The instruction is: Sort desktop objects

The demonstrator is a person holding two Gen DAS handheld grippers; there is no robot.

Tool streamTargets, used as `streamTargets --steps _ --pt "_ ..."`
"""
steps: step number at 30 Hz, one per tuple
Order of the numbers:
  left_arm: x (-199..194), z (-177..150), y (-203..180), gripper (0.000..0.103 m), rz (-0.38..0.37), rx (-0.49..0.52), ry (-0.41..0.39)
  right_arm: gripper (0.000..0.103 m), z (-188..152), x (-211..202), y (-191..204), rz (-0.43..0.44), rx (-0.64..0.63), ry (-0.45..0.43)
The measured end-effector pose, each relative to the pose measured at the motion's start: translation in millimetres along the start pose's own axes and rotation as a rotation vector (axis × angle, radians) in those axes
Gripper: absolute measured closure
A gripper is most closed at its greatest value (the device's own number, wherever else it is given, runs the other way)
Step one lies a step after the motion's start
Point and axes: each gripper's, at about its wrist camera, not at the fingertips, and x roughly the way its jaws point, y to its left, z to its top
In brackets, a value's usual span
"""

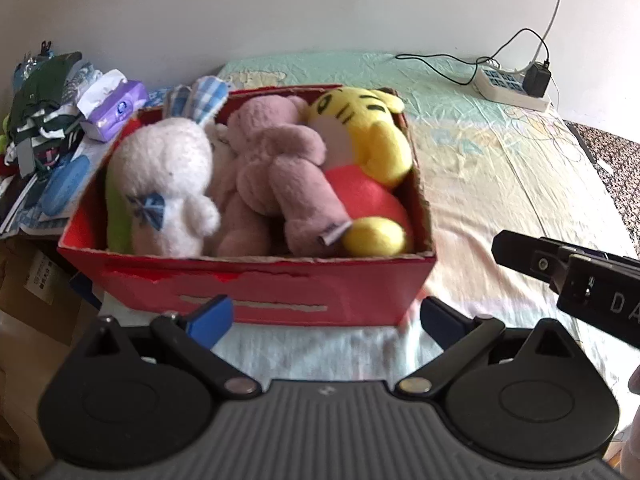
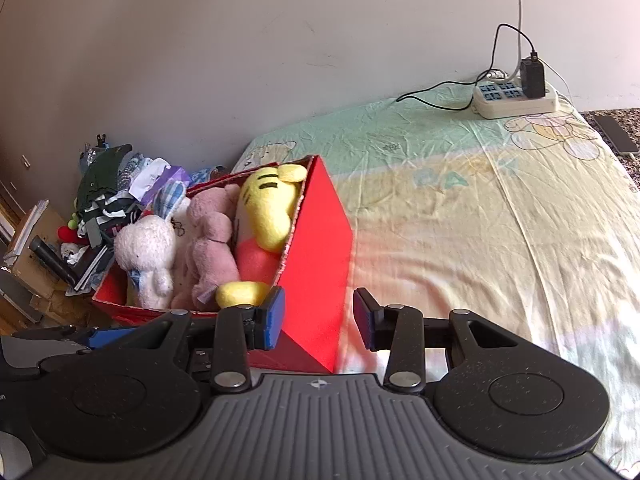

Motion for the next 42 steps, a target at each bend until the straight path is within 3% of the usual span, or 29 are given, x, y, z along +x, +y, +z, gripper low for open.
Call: streamTargets --steps 8,14,23,31,42 --pt "11.6 -11.1 -34.5 0.003 0.001 0.021 0.039 0.062 -12.6 -13.3 -28.8 -0.072 0.011 0.027" --pt "18.1 -20.7 -34.4 0.003 0.045 0.013 0.075 0.061 -20.2 -11.5 -35.9 -0.088 0.007 0.063" --pt "20.7 -19.6 9.3 0.003 0.074 0.001 0.119 0.061 -27.6 5.0 -5.6 -0.092 -0.02 0.12" --pt "4.1 -3.4 72.1 0.003 0.086 0.006 0.059 0.061 -20.1 18.5 55.1 -0.072 -0.022 0.103" --pt "2.3 19.2 126.8 0.003 0.022 0.004 0.007 0.061 -5.8 32.6 110.6 -0.105 -0.039 0.044"
